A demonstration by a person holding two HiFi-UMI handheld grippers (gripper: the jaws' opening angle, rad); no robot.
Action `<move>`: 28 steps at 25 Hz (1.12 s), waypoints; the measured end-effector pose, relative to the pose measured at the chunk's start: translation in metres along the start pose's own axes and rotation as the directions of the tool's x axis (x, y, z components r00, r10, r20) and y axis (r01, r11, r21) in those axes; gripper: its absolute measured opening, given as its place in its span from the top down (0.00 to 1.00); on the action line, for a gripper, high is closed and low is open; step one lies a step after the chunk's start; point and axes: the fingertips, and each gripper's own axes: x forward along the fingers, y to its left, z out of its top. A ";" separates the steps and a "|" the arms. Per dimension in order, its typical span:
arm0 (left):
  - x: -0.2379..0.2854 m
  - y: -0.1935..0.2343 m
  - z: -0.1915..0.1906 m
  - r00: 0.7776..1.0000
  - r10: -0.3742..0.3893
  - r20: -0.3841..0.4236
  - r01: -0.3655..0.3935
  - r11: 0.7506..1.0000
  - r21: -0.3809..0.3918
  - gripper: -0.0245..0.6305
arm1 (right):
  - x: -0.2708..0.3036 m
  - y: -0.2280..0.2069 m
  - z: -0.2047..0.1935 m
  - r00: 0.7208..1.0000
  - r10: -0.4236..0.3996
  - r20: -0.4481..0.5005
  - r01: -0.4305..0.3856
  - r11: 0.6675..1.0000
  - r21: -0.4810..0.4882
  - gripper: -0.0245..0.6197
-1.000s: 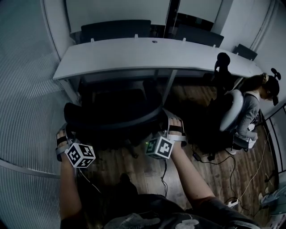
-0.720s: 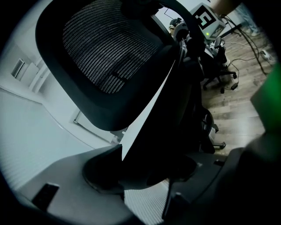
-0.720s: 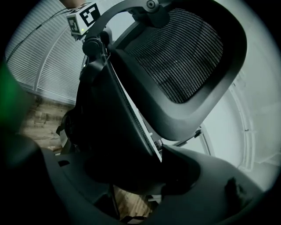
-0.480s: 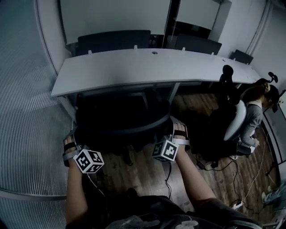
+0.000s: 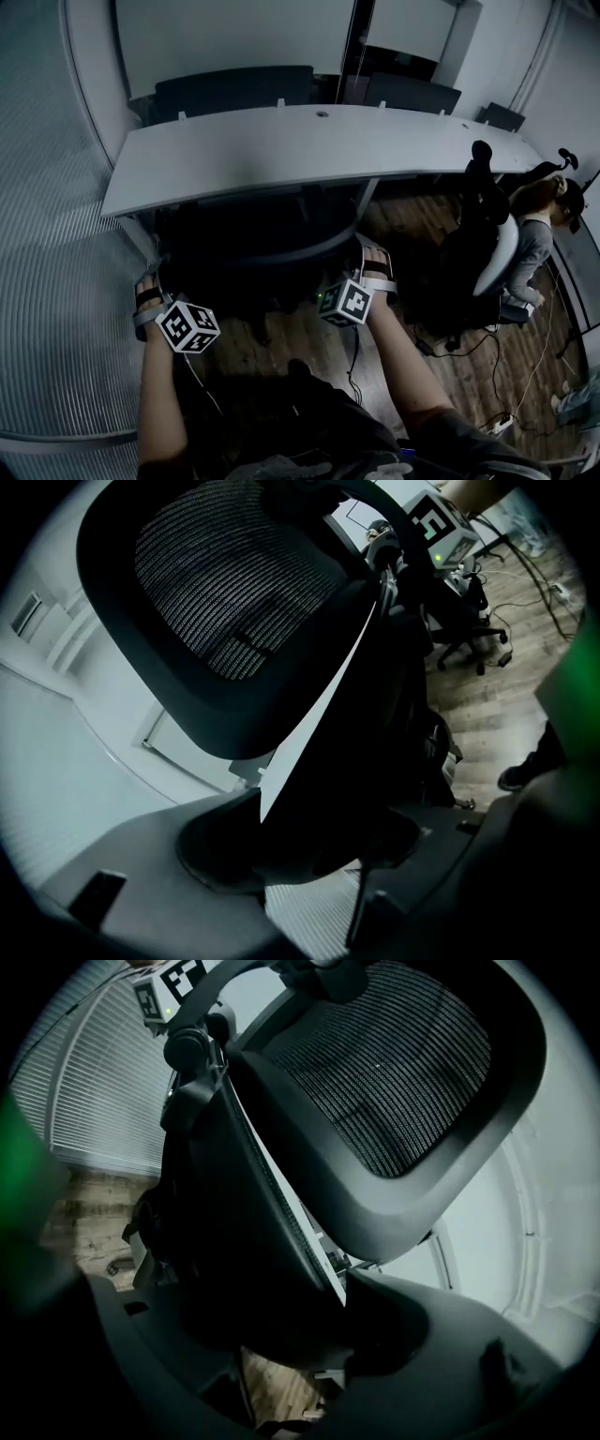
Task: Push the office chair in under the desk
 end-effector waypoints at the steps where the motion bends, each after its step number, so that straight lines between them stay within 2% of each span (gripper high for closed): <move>1: 0.006 0.002 0.002 1.000 0.002 0.004 -0.002 1.000 0.000 0.55 | 0.008 -0.002 0.000 1.000 -0.001 -0.006 0.001 1.000 -0.004 0.51; 9: 0.060 0.015 0.022 0.999 -0.006 0.053 0.006 1.000 -0.004 0.55 | 0.073 -0.020 -0.002 0.999 -0.010 -0.042 0.010 1.000 0.006 0.51; 17: 0.061 0.017 0.021 0.999 0.004 0.032 -0.004 1.000 -0.008 0.55 | 0.074 -0.026 0.003 0.999 -0.049 0.012 0.050 0.999 -0.015 0.51; 23: 0.065 0.013 0.018 1.000 0.013 0.025 -0.012 1.000 -0.015 0.55 | 0.081 -0.021 0.004 0.998 -0.044 0.035 0.045 0.999 -0.021 0.51; 28: 0.121 0.037 0.034 1.000 0.003 0.009 -0.003 1.000 -0.012 0.55 | 0.141 -0.044 0.010 0.999 -0.038 0.026 0.039 0.999 -0.029 0.51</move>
